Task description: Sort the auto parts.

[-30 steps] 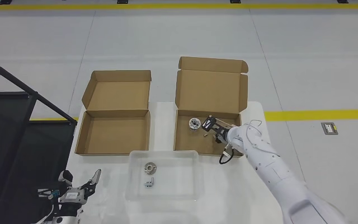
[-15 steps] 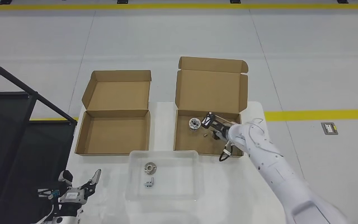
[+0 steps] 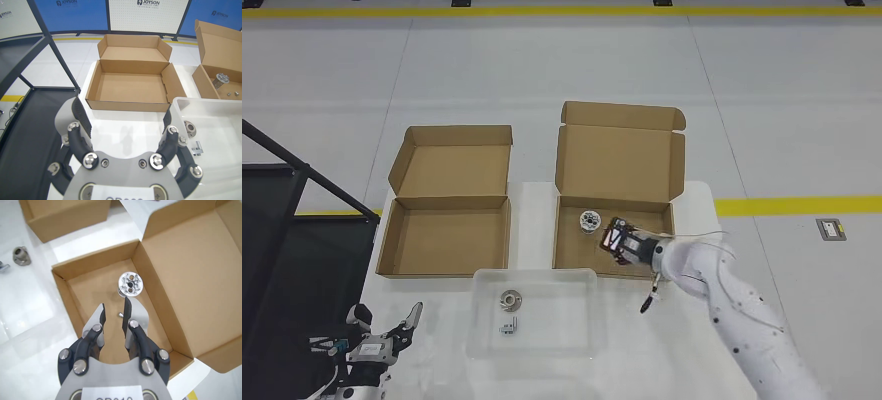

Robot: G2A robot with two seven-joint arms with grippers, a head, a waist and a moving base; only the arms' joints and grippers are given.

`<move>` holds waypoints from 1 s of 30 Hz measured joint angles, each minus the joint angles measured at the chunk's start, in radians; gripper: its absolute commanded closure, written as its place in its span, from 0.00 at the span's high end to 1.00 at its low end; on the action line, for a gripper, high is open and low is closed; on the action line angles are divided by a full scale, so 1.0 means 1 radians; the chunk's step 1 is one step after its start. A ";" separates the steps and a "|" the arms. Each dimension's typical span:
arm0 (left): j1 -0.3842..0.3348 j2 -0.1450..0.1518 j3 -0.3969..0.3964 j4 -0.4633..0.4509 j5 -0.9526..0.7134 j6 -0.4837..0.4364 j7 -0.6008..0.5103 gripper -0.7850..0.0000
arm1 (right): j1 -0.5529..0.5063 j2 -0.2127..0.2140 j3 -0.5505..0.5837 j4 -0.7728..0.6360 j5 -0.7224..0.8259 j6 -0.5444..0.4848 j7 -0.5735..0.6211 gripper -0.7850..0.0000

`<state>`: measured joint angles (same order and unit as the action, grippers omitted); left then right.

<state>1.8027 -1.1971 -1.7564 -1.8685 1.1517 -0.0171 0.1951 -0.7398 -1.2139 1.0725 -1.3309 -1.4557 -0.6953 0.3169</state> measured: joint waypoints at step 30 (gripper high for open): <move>-0.008 0.004 0.000 0.009 0.072 -0.049 -0.003 1.00 | -0.201 0.033 0.048 -0.376 -0.052 -0.023 -0.099 1.00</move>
<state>1.7948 -1.1927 -1.7563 -1.8594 1.2237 -0.0658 0.1925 -0.9405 -1.1808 1.1204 -1.7072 -1.5078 -0.7178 0.2180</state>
